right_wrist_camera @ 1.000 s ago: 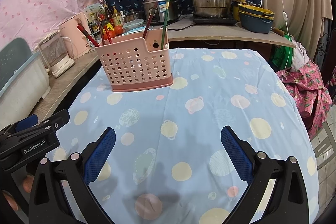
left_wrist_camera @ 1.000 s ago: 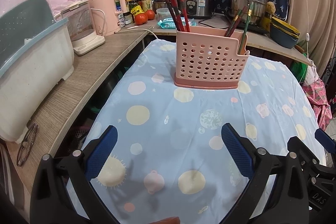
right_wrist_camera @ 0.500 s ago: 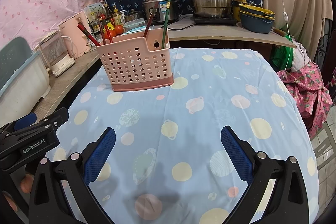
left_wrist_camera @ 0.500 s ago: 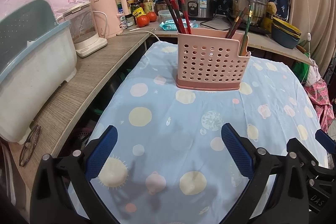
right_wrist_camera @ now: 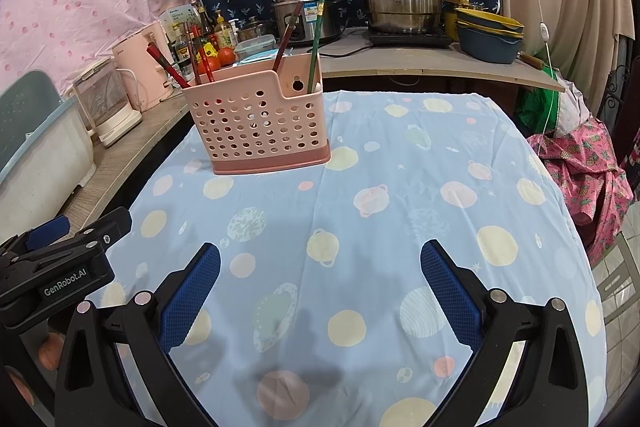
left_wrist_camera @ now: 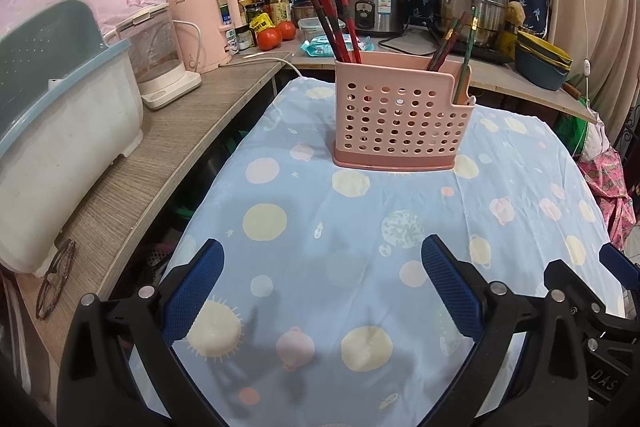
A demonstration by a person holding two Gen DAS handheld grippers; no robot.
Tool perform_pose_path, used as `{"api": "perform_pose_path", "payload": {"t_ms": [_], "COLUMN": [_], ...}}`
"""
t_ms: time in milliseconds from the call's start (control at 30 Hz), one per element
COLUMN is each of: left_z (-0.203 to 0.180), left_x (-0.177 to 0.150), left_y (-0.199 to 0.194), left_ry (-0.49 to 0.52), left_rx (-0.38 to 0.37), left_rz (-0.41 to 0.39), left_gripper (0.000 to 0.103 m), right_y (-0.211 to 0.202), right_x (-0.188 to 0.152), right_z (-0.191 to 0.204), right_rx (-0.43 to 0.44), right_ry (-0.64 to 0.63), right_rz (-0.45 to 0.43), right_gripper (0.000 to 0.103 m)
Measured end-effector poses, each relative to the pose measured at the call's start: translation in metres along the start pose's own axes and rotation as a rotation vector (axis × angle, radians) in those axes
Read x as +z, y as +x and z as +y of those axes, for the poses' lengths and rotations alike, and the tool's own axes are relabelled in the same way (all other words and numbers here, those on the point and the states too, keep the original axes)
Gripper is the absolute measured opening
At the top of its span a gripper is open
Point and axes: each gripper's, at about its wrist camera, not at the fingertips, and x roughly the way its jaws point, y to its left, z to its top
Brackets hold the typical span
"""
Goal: Organize utensils
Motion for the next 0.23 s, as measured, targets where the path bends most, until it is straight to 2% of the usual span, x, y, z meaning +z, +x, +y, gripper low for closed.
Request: {"api": "perform_pose_path", "payload": {"t_ms": [233], "left_z": [-0.0009], "left_x": [0.0005], "left_y": [-0.0006], "left_ry": [0.004], "left_rx": [-0.007], "left_rz": [-0.010], "left_gripper": [0.095], "right_y": [-0.0005], "right_x": [0.0019], "right_z": [0.0012], "right_rx": [-0.017], "right_ry": [0.002], "right_rz": [-0.014], "right_gripper": [0.096]}}
